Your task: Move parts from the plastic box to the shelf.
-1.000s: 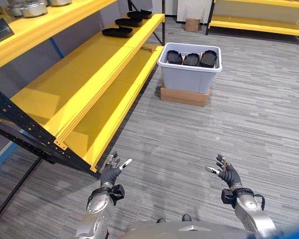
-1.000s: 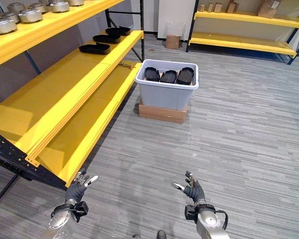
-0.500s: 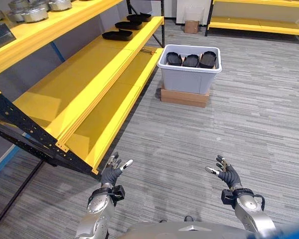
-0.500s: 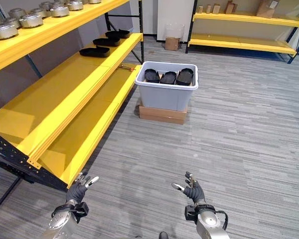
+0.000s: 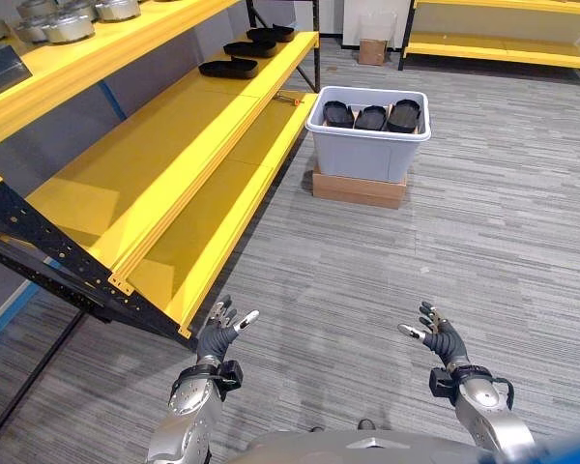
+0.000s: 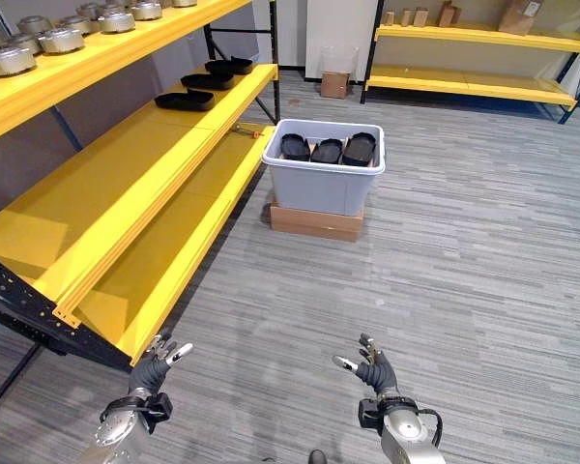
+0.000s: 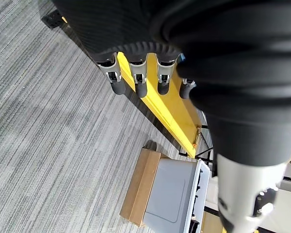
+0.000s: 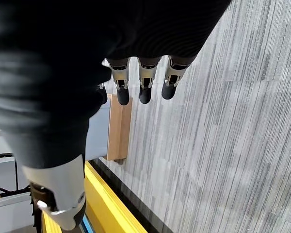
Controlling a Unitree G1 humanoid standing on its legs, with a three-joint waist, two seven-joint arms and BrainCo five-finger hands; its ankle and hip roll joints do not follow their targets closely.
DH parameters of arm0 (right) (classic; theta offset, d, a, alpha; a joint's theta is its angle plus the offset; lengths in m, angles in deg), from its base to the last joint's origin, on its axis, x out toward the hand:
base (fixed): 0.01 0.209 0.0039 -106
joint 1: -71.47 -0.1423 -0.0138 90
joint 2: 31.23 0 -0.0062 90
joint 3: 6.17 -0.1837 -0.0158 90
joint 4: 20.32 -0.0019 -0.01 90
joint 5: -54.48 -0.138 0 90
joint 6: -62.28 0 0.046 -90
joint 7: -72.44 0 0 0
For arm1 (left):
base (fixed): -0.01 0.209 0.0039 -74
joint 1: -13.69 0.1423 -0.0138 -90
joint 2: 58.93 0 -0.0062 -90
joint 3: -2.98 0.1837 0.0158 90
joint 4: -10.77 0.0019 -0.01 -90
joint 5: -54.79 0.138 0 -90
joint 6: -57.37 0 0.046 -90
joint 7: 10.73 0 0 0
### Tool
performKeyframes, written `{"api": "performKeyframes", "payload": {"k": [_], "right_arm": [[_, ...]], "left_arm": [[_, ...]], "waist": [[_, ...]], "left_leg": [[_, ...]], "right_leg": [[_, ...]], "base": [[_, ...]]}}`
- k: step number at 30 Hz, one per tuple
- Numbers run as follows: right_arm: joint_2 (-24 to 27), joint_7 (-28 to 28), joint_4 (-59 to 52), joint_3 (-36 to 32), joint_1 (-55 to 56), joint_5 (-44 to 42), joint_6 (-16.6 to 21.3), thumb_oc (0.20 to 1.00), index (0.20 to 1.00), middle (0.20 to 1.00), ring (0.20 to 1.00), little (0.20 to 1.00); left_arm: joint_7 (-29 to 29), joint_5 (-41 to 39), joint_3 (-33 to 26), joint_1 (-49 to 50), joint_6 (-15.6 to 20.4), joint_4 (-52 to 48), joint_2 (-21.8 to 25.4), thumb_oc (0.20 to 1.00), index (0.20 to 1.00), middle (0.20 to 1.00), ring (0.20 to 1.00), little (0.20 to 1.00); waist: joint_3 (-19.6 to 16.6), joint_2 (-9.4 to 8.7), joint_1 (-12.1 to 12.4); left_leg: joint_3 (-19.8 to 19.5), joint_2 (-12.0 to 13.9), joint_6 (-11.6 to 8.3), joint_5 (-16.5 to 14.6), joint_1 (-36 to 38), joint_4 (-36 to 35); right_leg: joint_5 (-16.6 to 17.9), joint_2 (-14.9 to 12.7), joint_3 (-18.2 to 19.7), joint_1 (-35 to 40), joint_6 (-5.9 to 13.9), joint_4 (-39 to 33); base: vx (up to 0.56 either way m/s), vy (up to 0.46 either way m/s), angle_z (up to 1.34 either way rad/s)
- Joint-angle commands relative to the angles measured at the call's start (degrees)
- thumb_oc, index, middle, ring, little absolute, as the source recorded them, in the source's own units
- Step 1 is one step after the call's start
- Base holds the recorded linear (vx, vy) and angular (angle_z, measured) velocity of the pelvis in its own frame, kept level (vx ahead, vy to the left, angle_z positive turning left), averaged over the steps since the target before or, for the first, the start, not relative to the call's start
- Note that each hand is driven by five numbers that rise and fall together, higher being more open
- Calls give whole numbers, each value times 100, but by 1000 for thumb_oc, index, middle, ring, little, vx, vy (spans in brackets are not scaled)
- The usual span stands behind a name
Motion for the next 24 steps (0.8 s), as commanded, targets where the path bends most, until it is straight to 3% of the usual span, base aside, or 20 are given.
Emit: {"api": "performKeyframes", "payload": {"k": [1,19,24], "right_arm": [[155,40,-274,91,-103,62,183,1000,1000,1000,1000,1000],[129,-10,-189,132,-290,118,168,1000,1000,1000,1000,1000],[117,37,-196,130,-353,175,114,1000,1000,1000,1000,1000]], "left_arm": [[-28,161,-110,-134,145,-58,233,1000,1000,1000,1000,1000],[71,260,-208,-168,142,-87,302,1000,1000,1000,1000,1000],[94,286,-232,-257,137,-126,399,1000,1000,1000,1000,1000]], "waist": [[-134,-171,25],[-67,-146,82],[144,-69,54]], "left_leg": [[-473,291,-387,33,-305,-8],[-387,194,-234,18,-388,-8],[-505,-50,-26,-4,-476,175]], "right_leg": [[-65,-177,250,-5,470,56],[-1,-304,356,-190,568,147],[-214,-304,621,-805,660,1299]], "base": [[0,0,0],[-7,29,-1],[-52,136,-14]]}}
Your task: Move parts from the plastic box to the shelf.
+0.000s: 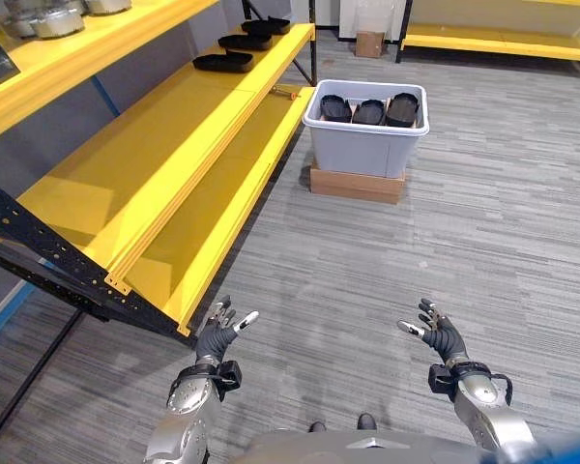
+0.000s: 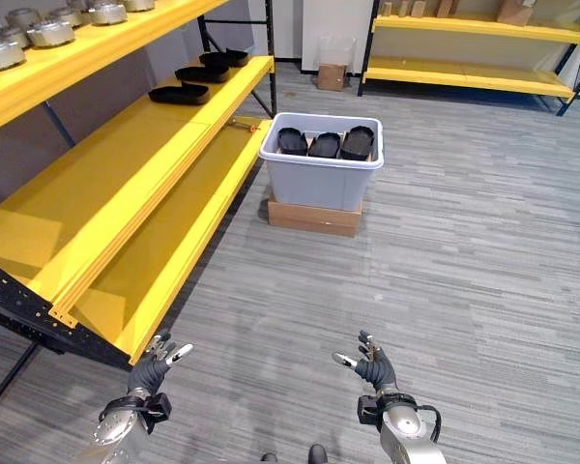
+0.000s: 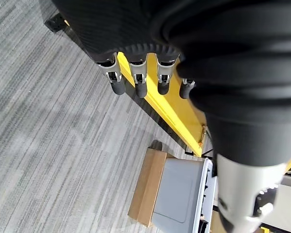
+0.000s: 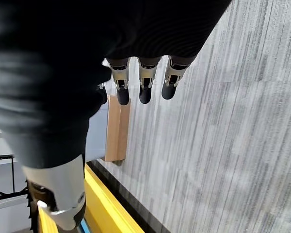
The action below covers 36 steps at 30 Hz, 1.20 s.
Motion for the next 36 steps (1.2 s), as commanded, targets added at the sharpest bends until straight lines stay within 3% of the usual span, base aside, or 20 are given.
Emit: {"api": "performKeyframes", "payload": {"k": [1,2,5,6,7,8,10,13,15,17,19,21,24,28,30,32,33,34,35,36], "right_arm": [[55,55,-295,100,-46,158,127,1000,1000,1000,1000,1000],[55,55,-295,100,-48,158,126,1000,1000,1000,1000,1000],[-36,76,-339,58,101,114,158,1000,1000,1000,1000,1000],[-32,58,-367,74,89,142,178,1000,1000,1000,1000,1000],[-25,59,-391,60,85,112,196,1000,1000,1000,1000,1000],[-55,115,-340,59,84,-10,219,1000,1000,1000,1000,1000],[-25,149,-317,61,73,-38,214,1000,1000,1000,1000,1000],[33,168,-264,48,-27,-79,246,1000,1000,1000,1000,1000],[72,239,-290,69,-83,-120,275,1000,1000,1000,1000,1000],[38,285,-271,92,-23,-194,307,1000,1000,1000,1000,1000],[82,269,-333,17,16,-282,354,1000,1000,1000,1000,1000],[104,276,-364,-14,43,-294,371,1000,1000,1000,1000,1000],[187,211,-368,-96,91,-300,407,1000,1000,1000,1000,1000],[315,244,-352,-198,191,-330,374,1000,1000,1000,1000,1000],[359,262,-309,-205,211,-313,357,1000,1000,1000,1000,1000],[418,270,-354,-260,269,-373,370,1000,1000,1000,1000,1000],[429,264,-378,-286,289,-395,369,1000,1000,1000,1000,1000],[441,241,-390,-308,299,-411,376,1000,1000,1000,1000,1000],[427,212,-366,-329,283,-438,371,1000,1000,1000,1000,1000],[424,212,-365,-331,280,-438,371,1000,1000,1000,1000,1000]], "left_arm": [[70,264,-226,-149,222,-128,268,1000,1000,1000,1000,1000],[70,265,-227,-151,222,-127,268,1000,1000,1000,1000,1000],[-22,416,-147,-174,171,-129,297,1000,1000,1000,1000,1000],[-13,437,-136,-203,169,-162,319,1000,1000,1000,1000,1000],[-34,458,-139,-221,164,-177,351,1000,1000,1000,1000,1000],[-93,541,-129,-226,170,-187,346,1000,1000,1000,1000,1000],[-147,536,-126,-212,171,-185,330,1000,1000,1000,1000,1000],[-202,502,-154,-185,183,-192,305,1000,1000,1000,1000,1000],[-255,460,-204,-68,218,-204,276,1000,1000,1000,1000,1000],[-287,456,-169,-41,199,-113,191,1000,1000,1000,1000,1000],[-209,360,-123,-121,227,-75,140,1000,1000,1000,1000,1000],[-205,357,-101,-145,227,-71,143,1000,1000,1000,1000,1000],[-174,284,-33,-255,237,-84,153,1000,1000,1000,1000,1000],[-170,237,-59,-196,242,-123,179,1000,1000,1000,1000,1000],[-167,190,-93,-172,227,-116,184,1000,1000,1000,1000,1000],[-186,172,-78,-162,218,-147,182,1000,1000,1000,1000,1000],[-198,162,-85,-150,217,-145,179,1000,1000,1000,1000,1000],[-194,130,-77,-143,207,-152,147,1000,1000,1000,1000,1000],[-201,127,-69,-153,197,-141,135,1000,1000,1000,1000,1000],[-201,127,-69,-158,197,-140,137,1000,1000,1000,1000,1000]], "waist": [[44,-130,20],[41,-135,16],[284,-100,-127],[391,-53,-155],[460,-13,-178],[452,-33,-149],[406,-49,-179],[366,-193,-208],[345,-212,-238],[196,-298,-223],[0,-233,-279],[-46,-198,-321],[-74,-73,-398],[-114,-42,-389],[-37,-79,-325],[201,-226,-221],[288,-284,-162],[380,-380,-111],[465,-404,5],[458,-416,8]], "left_leg": [[-709,-48,-101,-76,-264,182],[-713,-55,-102,-79,-276,192],[-871,-237,4,-107,-162,287],[-902,-234,31,-114,-149,342],[-938,-231,43,-116,-176,402],[-933,-298,47,-163,-162,369],[-962,-334,49,-189,-89,291],[-978,-389,18,-366,239,65],[-928,-269,-60,-541,468,44],[-937,-117,-129,-752,665,88],[-907,274,-331,-883,698,287],[-918,405,-391,-894,719,341],[-910,705,-563,-622,676,619],[-908,872,-719,-136,612,1081],[-783,797,-819,394,310,1938],[-663,527,-799,907,-337,3123],[-576,400,-721,915,-627,3518],[-420,308,-589,821,-947,3582],[-245,148,-487,445,-1264,3425],[-240,137,-485,463,-1276,3414]], "right_leg": [[-150,-304,390,-435,569,1049],[-164,-308,388,-453,570,1076],[769,-325,422,-1225,432,2562],[913,-267,394,-1435,363,2906],[821,-178,341,-1600,313,3158],[552,-123,-31,-1780,319,2786],[447,-49,-185,-1816,339,2349],[757,-25,-942,-1953,586,580],[880,9,-1288,-1739,639,41],[892,49,-1242,-1413,462,-139],[791,86,-1323,-1367,354,67],[689,127,-1370,-1363,313,121],[424,230,-1427,-1301,210,284],[190,365,-1423,-1149,121,351],[82,387,-1332,-923,59,329],[22,300,-1201,-658,-32,254],[5,275,-1155,-576,-64,227],[-11,191,-1134,-485,-114,215],[-44,177,-1074,-367,-100,199],[-37,164,-1070,-382,-97,197]], "base": [[-20,84,-1],[-20,124,9],[-33,147,27],[-47,138,54],[44,135,50],[72,77,26],[158,11,-10],[305,-60,-19],[325,-93,4],[358,-162,12],[395,-211,19],[275,-140,24],[296,-125,37],[289,-98,7],[234,-74,-10],[131,-88,-11],[107,-114,-14],[146,-103,-20],[119,-73,-15],[254,-13,-19]]}}
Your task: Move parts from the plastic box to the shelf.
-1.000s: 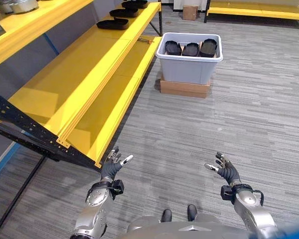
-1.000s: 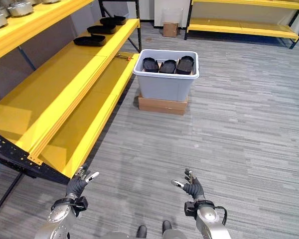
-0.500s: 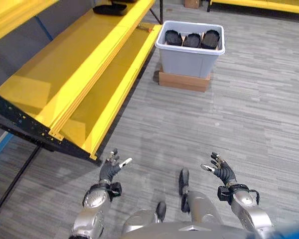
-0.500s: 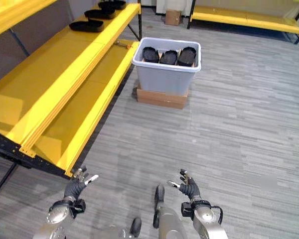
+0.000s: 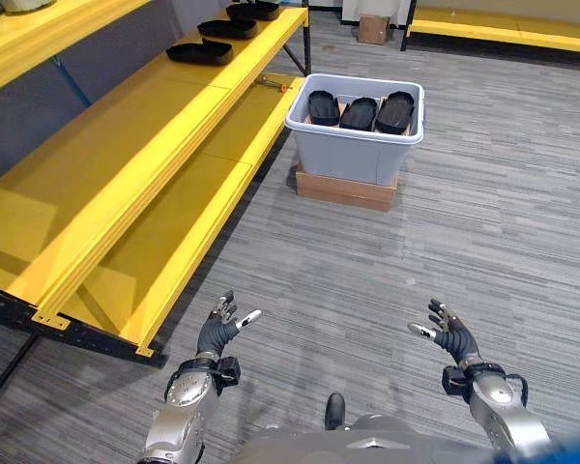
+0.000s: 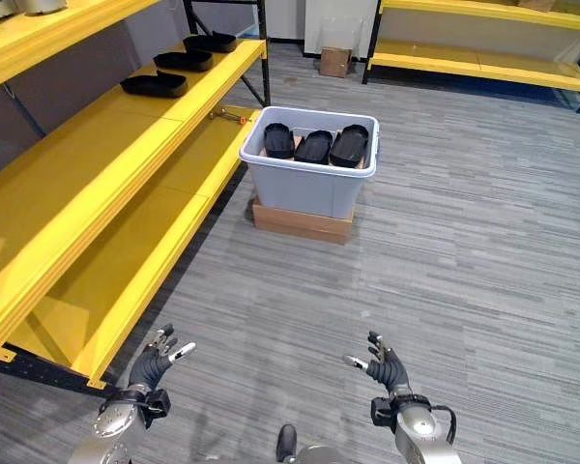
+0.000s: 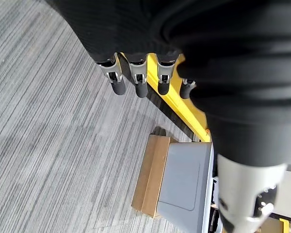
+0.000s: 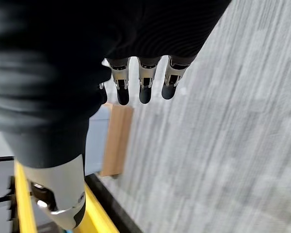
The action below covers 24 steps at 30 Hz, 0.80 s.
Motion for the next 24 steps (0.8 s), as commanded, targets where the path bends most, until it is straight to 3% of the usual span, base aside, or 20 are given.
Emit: {"api": "performKeyframes", "payload": {"k": [1,2,5,6,7,11,16,20,21,22,23,24], "right_arm": [[37,-70,-420,-316,-95,-253,263,1000,1000,1000,1000,1000],[7,-74,-407,-315,-100,-249,261,1000,1000,1000,1000,1000],[-74,-120,-416,-335,-28,-172,323,1000,1000,1000,1000,1000],[-115,-137,-419,-332,-2,-151,351,1000,1000,1000,1000,1000],[-135,-165,-339,-292,-15,-52,354,1000,1000,1000,1000,1000],[-267,-38,-372,-232,45,26,303,1000,1000,1000,1000,1000],[-355,-12,-378,-146,-54,15,246,1000,1000,1000,1000,1000],[-492,27,-344,68,-299,-32,238,1000,1000,1000,1000,1000],[-555,28,-340,90,-302,-64,247,1000,1000,1000,1000,1000],[-554,28,-339,89,-304,-64,247,1000,1000,1000,1000,1000],[-575,44,-343,98,-283,-63,241,1000,1000,1000,1000,1000],[-577,53,-364,106,-268,-61,255,1000,1000,1000,1000,1000]], "left_arm": [[-28,-183,-134,-98,194,-280,83,1000,1000,1000,1000,1000],[-25,-213,-146,-51,205,-296,55,1000,1000,1000,1000,1000],[-45,-136,-119,8,206,-296,37,1000,1000,1000,1000,1000],[-39,-115,-132,27,213,-311,54,1000,1000,1000,1000,1000],[-9,-91,-166,48,224,-298,51,1000,1000,1000,1000,1000],[-3,-117,-163,50,281,-323,59,1000,1000,1000,1000,1000],[48,-162,-139,-92,266,-358,194,1000,1000,1000,1000,1000],[184,-259,-219,-162,265,-418,342,1000,1000,1000,1000,1000],[232,-250,-225,-201,252,-478,428,1000,1000,1000,1000,1000],[232,-250,-224,-203,252,-478,426,1000,1000,1000,1000,1000],[232,-160,-232,-283,246,-498,552,1000,1000,1000,1000,1000],[248,-119,-230,-295,244,-515,602,1000,1000,1000,1000,1000]], "waist": [[398,-70,210],[359,-77,221],[268,29,297],[268,21,377],[236,23,482],[40,54,489],[-95,-83,500],[-176,-204,624],[-99,-224,589],[-117,-214,593],[29,-128,471],[122,-41,393]], "left_leg": [[541,-135,410,1101,428,-2659],[658,-152,426,994,263,-3156],[1295,129,290,1797,-58,-4935],[1228,128,247,2004,-108,-5407],[903,188,102,2206,-272,-5471],[836,300,90,2362,39,-5471],[994,252,262,2132,209,-5286],[1121,180,509,1751,241,-5079],[1093,93,623,1571,368,-4991],[1093,106,620,1577,341,-4986],[1006,13,742,1476,521,-4953],[960,5,799,1434,629,-4976]], "right_leg": [[307,-530,559,243,829,-168],[270,-522,564,318,872,-238],[114,-337,540,761,884,-492],[39,-327,639,937,905,-550],[-105,-377,805,1187,955,-550],[-313,-494,926,1409,1029,-531],[-354,-916,951,1397,1234,-288],[84,-1240,1044,976,1495,415],[524,-1344,951,681,1552,1144],[540,-1331,956,656,1550,1138],[1233,-1415,928,204,1528,2107],[1380,-1425,842,21,1439,2486]], "base": [[275,21,-8],[383,50,0],[331,77,9],[454,163,6],[347,132,2],[309,197,-69],[236,219,-32],[192,244,-41],[171,207,-51],[193,339,4],[126,300,17],[191,376,41]]}}
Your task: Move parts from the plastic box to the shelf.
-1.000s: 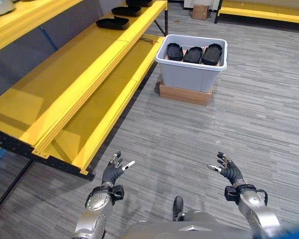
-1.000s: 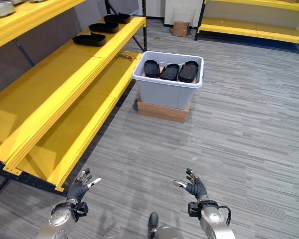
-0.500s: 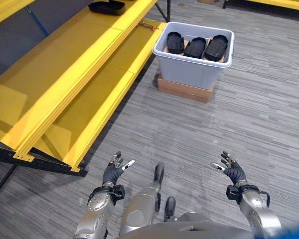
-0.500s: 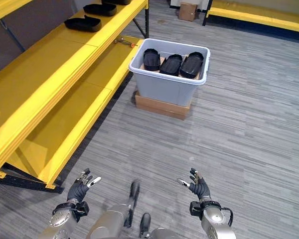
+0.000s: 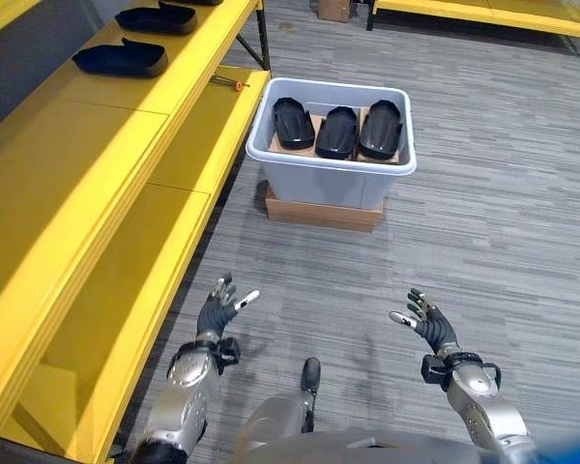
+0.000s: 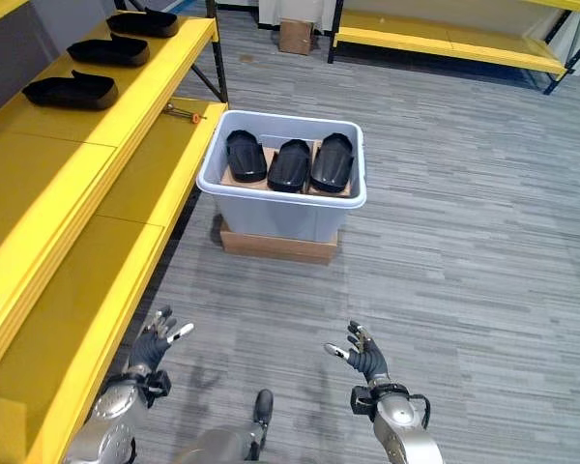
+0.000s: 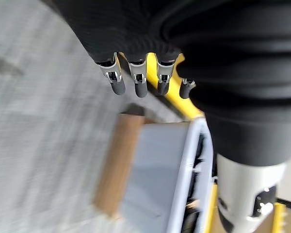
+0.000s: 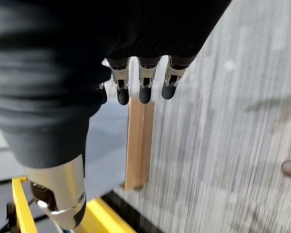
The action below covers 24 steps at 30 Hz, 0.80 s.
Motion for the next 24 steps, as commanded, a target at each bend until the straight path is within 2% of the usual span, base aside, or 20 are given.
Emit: {"api": "performKeyframes", "payload": {"k": [1,2,3,5,7,8,9,11,14,19,21,22,23,24], "right_arm": [[-11,45,-279,-154,63,-47,241,1000,1000,1000,1000,1000],[4,37,-260,-145,55,-28,247,1000,1000,1000,1000,1000],[11,27,-273,-138,27,-49,260,1000,1000,1000,1000,1000],[24,30,-293,-162,29,-172,276,1000,1000,1000,1000,1000],[24,16,-320,-191,62,-213,297,1000,1000,1000,1000,1000],[68,49,-344,-190,91,-202,289,1000,1000,1000,1000,1000],[89,43,-363,-196,77,-174,298,1000,1000,1000,1000,1000],[84,93,-424,-203,116,-207,320,1000,1000,1000,1000,1000],[129,101,-458,-244,153,-237,311,1000,1000,1000,1000,1000],[274,64,-476,-284,119,-289,331,1000,1000,1000,1000,1000],[315,46,-473,-303,123,-297,329,1000,1000,1000,1000,1000],[356,53,-509,-339,156,-322,312,1000,1000,1000,1000,1000],[358,53,-513,-339,160,-322,310,1000,1000,1000,1000,1000],[394,101,-540,-352,209,-332,297,1000,1000,1000,1000,1000]], "left_arm": [[62,90,-137,543,210,-523,439,1000,1000,1000,1000,1000],[45,130,-118,519,209,-521,462,1000,1000,1000,1000,1000],[44,137,-89,502,219,-500,451,1000,1000,1000,1000,1000],[0,107,-112,527,213,-488,413,1000,1000,1000,1000,1000],[-38,109,-174,588,222,-453,324,1000,1000,1000,1000,1000],[-99,127,-246,686,232,-437,276,1000,1000,1000,1000,1000],[-129,201,-241,692,230,-401,261,1000,1000,1000,1000,1000],[-180,207,-197,714,270,-325,162,1000,1000,1000,1000,1000],[-185,202,-131,756,243,-338,47,1000,1000,1000,1000,1000],[-138,121,-54,703,242,-367,-36,1000,1000,1000,1000,1000],[-142,100,-44,704,247,-375,-55,1000,1000,1000,1000,1000],[-126,54,-65,740,245,-382,-65,1000,1000,1000,1000,1000],[-126,54,-64,743,244,-384,-66,1000,1000,1000,1000,1000],[-136,46,-108,821,241,-382,-96,1000,1000,1000,1000,1000]], "waist": [[138,36,-48],[195,131,-96],[292,169,-207],[361,181,-309],[370,17,-330],[384,-28,-351],[359,-77,-388],[229,-138,-393],[57,-54,-461],[-70,118,-507],[-81,142,-515],[-116,166,-516],[-116,170,-516],[-125,170,-499]], "left_leg": [[-330,301,-611,-171,41,-114],[-370,369,-600,-205,153,-179],[-433,390,-614,-225,366,-295],[-505,383,-654,-247,654,-453],[-521,233,-714,-402,942,-533],[-531,272,-788,-578,1179,-533],[-573,267,-800,-675,1273,-533],[-665,341,-854,-934,1544,-527],[-733,565,-999,-1156,1702,-298],[-770,901,-1235,-942,1717,88],[-803,932,-1259,-890,1708,154],[-845,989,-1307,-746,1714,290],[-845,992,-1307,-749,1719,290],[-794,1013,-1369,-487,1626,765]], "right_leg": [[2148,-260,-142,-97,-242,-866],[1926,-129,-259,-414,-299,-842],[1513,134,-330,-759,-380,-926],[1262,489,-531,-997,-436,-1592],[1525,519,-955,-1123,-316,-2934],[1863,563,-1232,-976,-188,-3852],[1977,611,-1140,-1040,-150,-4084],[2088,605,-980,-796,-235,-4181],[2042,605,-992,-630,-350,-4140],[1721,694,-1061,-413,-506,-4021],[1682,718,-1051,-374,-534,-4017],[1614,765,-1007,-289,-589,-4042],[1614,768,-1007,-283,-590,-4045],[1505,824,-945,-110,-655,-4091]], "base": [[188,271,30],[209,199,33],[231,141,12],[297,42,4],[437,-45,20],[509,-78,39],[559,-111,39],[454,-119,30],[361,-116,44],[276,-103,19],[183,-70,9],[143,-61,-12],[287,-111,-36],[143,-50,-26]]}}
